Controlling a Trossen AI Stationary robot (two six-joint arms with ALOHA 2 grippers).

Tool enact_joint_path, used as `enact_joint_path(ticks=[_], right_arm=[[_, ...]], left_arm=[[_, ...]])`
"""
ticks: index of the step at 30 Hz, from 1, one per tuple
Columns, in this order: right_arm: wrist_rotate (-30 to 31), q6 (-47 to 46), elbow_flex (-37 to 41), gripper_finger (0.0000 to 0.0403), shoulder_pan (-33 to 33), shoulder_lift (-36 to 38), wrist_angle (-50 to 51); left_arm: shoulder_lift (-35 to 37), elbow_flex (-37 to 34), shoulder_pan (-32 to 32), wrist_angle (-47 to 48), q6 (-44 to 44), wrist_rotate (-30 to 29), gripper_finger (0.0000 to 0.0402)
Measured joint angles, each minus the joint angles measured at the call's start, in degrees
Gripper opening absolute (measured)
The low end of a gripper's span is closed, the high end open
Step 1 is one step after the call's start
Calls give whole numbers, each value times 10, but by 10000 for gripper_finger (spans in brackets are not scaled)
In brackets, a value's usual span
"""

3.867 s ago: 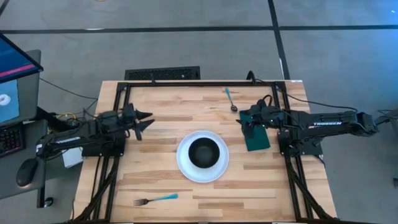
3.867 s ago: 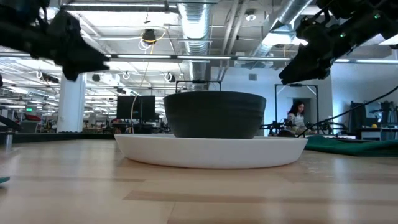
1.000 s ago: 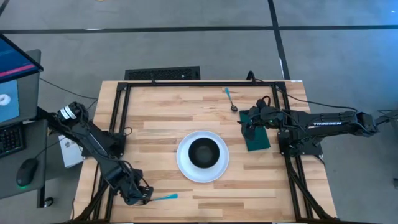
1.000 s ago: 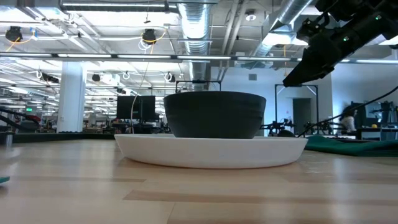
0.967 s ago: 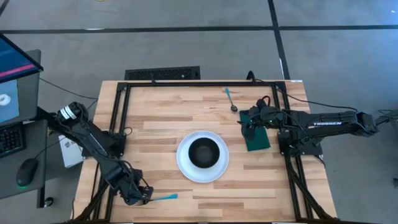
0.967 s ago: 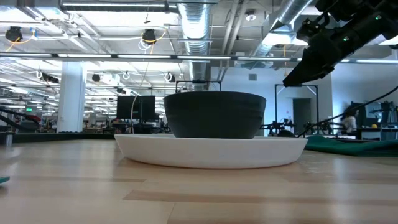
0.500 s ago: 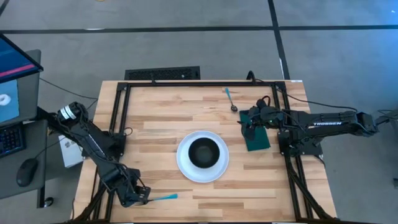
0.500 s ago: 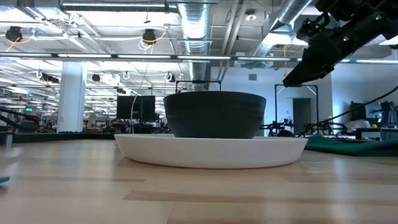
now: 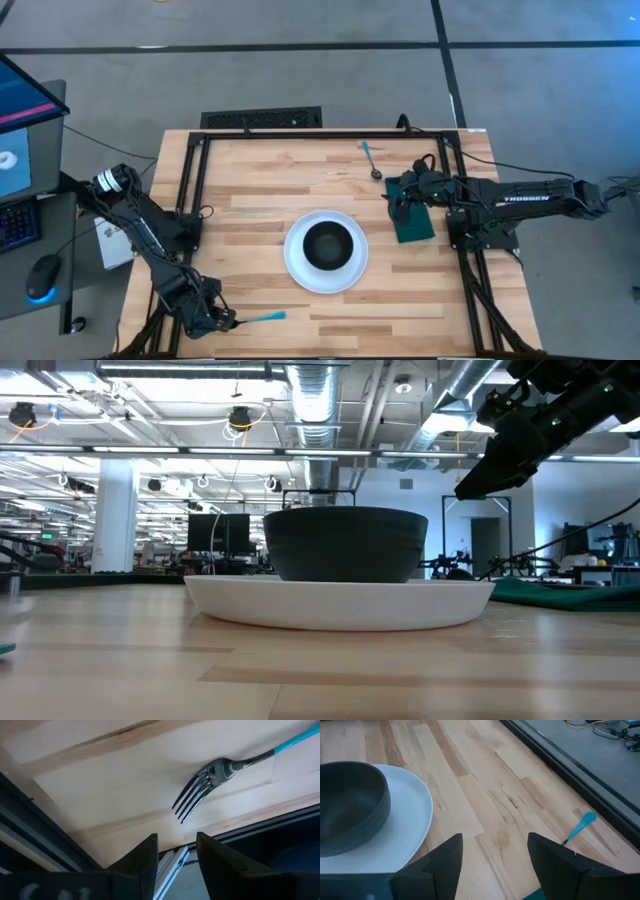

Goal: Set table place
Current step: Put the blue fork to the right of the white plate

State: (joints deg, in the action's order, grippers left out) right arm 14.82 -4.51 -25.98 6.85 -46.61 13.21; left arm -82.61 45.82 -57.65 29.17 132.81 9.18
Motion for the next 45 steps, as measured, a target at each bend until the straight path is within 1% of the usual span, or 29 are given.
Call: enact_joint_path(ticks=[3,6,9,11,14,21,25,32,45], right_arm=[[0,0,0,249,0,0,0],[0,0,0,249,0,0,0],[0,0,0,249,0,0,-2],[0,0,0,249,0,0,-5],[0,0,0,249,0,0,-4],[0,0,0,249,0,0,-4],[0,0,0,249,0,0,-5],[0,0,0,249,0,0,-5],[0,0,0,249,0,0,-4]], left_arm=[[-4,0,0,0,0,0,122],[-30,0,0,-14,-1,1,122],[-60,-1,-1,-76,0,14,122],[-75,0,-5,-116,1,11,122],[-93,0,-8,-138,2,11,122],[-100,0,-8,-96,4,8,122],[-99,0,-8,-92,5,13,122],[-99,0,0,-34,4,10,122],[-99,0,15,-31,0,-22,122]])
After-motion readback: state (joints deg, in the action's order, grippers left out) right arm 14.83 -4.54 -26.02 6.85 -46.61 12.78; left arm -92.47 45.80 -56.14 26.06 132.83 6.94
